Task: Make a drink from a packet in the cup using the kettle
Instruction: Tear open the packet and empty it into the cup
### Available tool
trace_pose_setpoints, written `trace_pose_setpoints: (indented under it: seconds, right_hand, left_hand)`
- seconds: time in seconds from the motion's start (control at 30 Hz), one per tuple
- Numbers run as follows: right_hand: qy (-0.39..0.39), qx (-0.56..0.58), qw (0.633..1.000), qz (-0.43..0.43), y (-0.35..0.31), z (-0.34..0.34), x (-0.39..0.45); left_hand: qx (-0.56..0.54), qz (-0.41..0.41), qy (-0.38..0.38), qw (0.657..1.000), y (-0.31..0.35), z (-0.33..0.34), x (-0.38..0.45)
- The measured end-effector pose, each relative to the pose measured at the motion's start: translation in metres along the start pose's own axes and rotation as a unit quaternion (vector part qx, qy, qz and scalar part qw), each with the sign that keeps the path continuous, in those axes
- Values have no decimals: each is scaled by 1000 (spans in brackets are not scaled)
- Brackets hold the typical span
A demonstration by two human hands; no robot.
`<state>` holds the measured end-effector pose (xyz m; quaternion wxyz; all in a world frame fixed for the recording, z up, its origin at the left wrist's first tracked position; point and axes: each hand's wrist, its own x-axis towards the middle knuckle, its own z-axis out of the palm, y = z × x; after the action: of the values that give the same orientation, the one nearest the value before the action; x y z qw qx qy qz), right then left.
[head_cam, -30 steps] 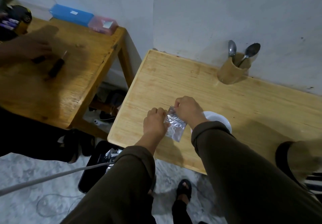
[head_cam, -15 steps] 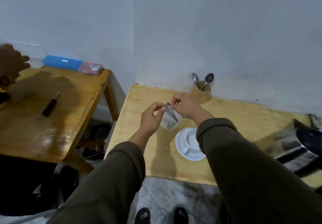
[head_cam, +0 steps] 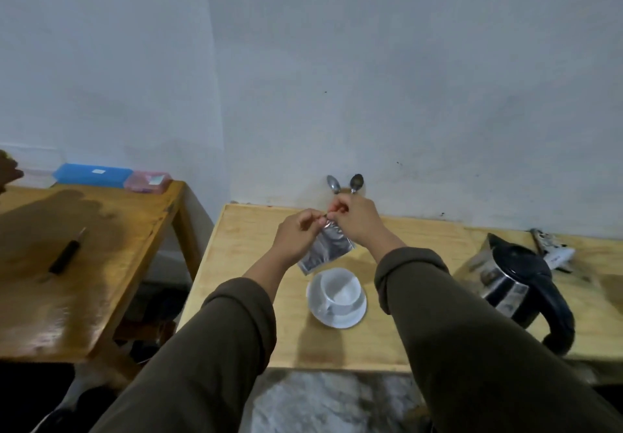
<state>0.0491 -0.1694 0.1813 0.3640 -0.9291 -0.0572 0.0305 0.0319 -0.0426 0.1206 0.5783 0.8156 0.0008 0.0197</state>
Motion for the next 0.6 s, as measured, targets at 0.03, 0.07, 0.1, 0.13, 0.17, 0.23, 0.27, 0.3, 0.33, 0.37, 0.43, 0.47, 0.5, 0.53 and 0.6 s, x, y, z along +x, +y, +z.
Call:
trace_pose_setpoints:
  seconds: [0.03,0.07,0.1,0.13,0.17,0.23,0.27,0.3,0.33,0.37,0.43,0.47,0.5,0.53,0.6]
  right_hand:
    - [2,8,1000,1,2,-2,-2]
    - [5,12,1000,0,4,-4,-3]
    - [7,11,1000,-2,8,-6,-3]
    - [12,9,1000,-7,11,-7,-4]
    - [19,6,1000,-13,14,-8,-4]
    - [31,5,999,-25,18,-8,-4]
    - [37,5,999,-33,20,-8,-4]
    - [43,4,998,-40,21,-8,-4]
    - [50,2,998,-50,22,-8,-3]
    - [55,0,997,-60,23,-8,-3]
    - [59,-3,995,-84,23,-8,-4]
    - [57,-7,993,-99,24,-8,-5]
    - [53,-13,992,-111,24,-7,-5]
    - [49,-19,992,-117,26,-6,-6]
    - [41,-13,993,-110,31,-6,-7]
  left_hand:
    - [-1,-3,1,1000,2,4,-1]
    - [-5,-7,2,1000,4,8,-1]
    - [-14,-13,1,1000,6,12,-2]
    - [-24,-22,2,999,8,15,-2]
    - [-37,-33,4,999,11,19,-3]
    - [-65,-63,11,996,15,25,-3]
    - [-80,-75,13,994,17,27,-3]
    - [-94,-85,13,992,19,29,-2]
    - [-106,-92,13,990,21,31,-3]
    - [-115,-99,14,988,22,32,-2]
    - [-133,-115,19,984,24,33,-2]
    - [-144,-128,21,981,25,34,-1]
    - [-153,-138,24,978,24,36,-1]
    - [-158,-143,28,977,23,37,0]
    - [-148,-149,37,977,19,40,3]
